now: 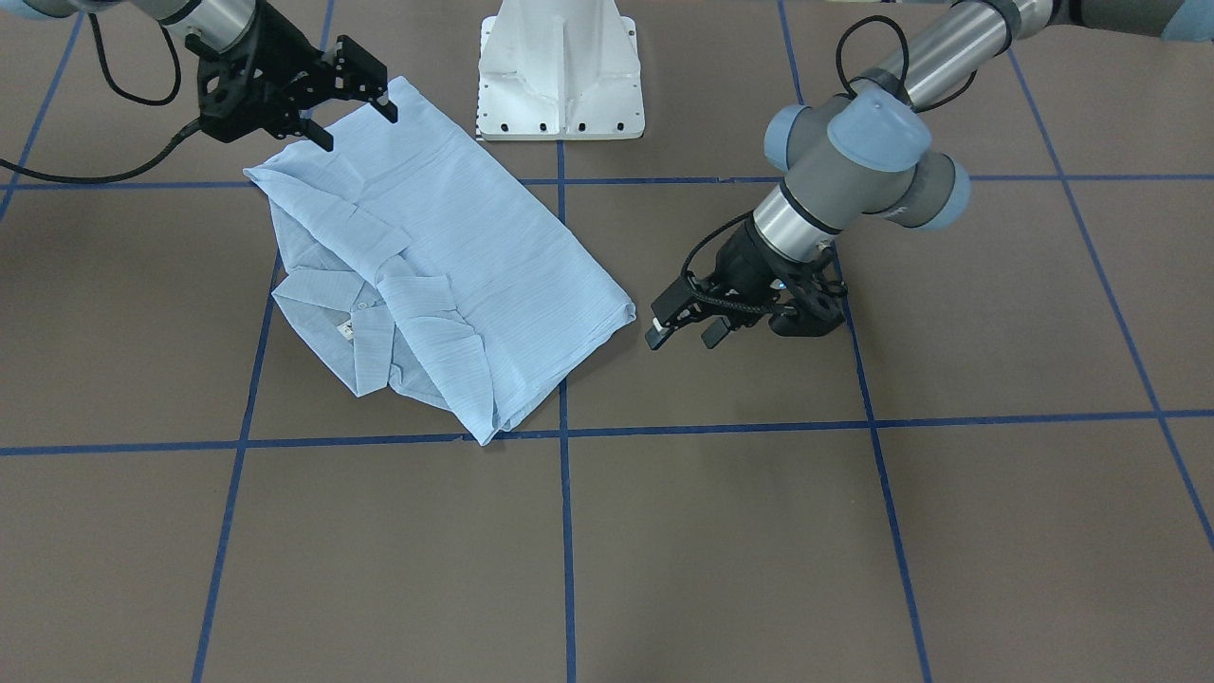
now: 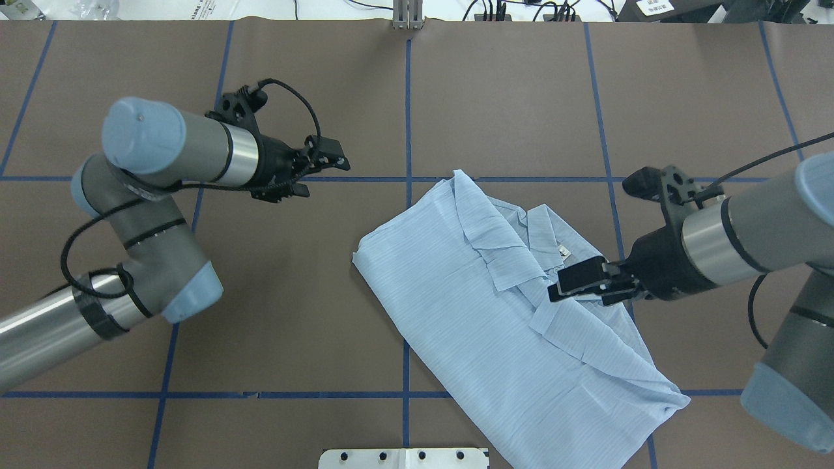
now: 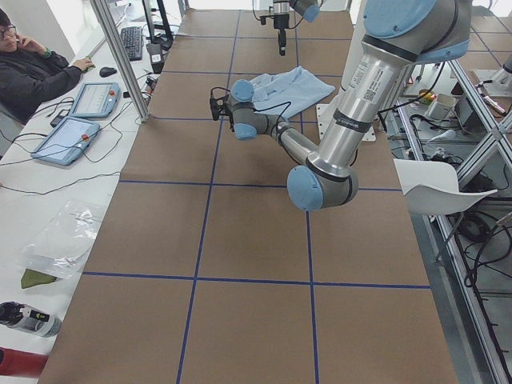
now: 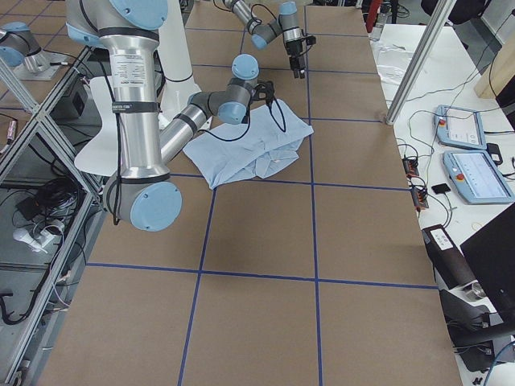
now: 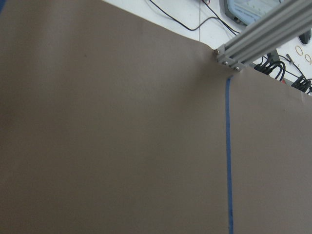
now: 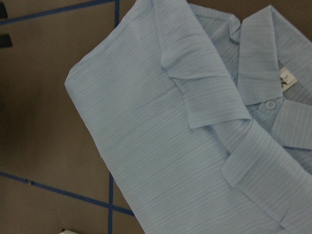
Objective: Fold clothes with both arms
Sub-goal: 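Move the left gripper to the shirt corner farthest from the robot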
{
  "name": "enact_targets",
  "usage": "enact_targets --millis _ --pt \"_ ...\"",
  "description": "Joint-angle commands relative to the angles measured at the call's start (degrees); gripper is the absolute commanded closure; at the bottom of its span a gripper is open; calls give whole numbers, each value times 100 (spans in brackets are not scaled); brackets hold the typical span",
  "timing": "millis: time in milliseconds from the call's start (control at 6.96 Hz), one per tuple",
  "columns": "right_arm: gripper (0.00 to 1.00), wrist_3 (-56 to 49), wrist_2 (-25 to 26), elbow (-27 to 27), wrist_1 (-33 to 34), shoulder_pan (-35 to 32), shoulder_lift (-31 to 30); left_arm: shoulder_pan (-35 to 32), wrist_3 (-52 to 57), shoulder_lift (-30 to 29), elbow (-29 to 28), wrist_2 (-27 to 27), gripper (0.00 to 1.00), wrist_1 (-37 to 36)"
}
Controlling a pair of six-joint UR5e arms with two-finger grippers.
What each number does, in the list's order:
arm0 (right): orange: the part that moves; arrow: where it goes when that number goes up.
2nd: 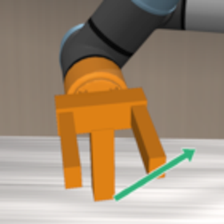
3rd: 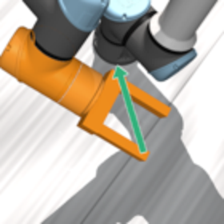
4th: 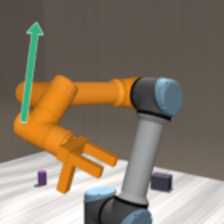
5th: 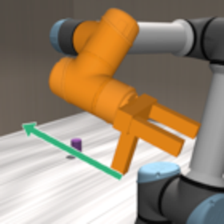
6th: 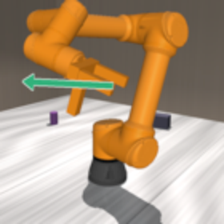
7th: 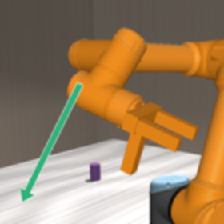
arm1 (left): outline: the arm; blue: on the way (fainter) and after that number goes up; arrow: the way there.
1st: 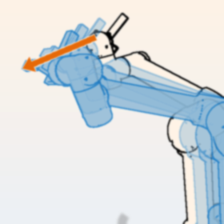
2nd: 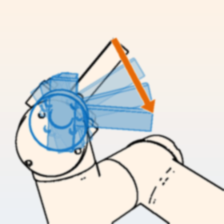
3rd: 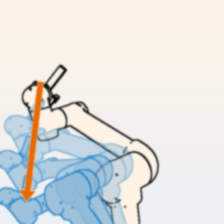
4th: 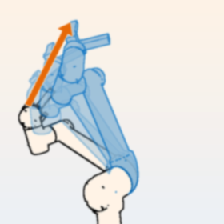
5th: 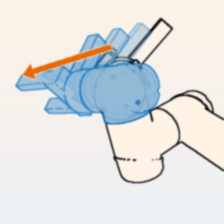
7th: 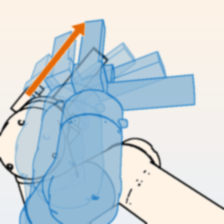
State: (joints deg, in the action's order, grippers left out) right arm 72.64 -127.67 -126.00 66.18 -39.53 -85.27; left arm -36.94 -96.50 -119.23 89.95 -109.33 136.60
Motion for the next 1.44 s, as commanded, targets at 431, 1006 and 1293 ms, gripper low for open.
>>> enact_targets --millis 431,1006,1293 --pt "0 -48 418 145 0 -301 89 1172 -229 -127 58 1325 26 -705" --pt "0 -48 453 181 0 -301 81 996 -220 -126 14 1370 37 -688" --pt "0 -48 445 189 0 -310 63 1004 -220 -135 -56 1361 39 -670"
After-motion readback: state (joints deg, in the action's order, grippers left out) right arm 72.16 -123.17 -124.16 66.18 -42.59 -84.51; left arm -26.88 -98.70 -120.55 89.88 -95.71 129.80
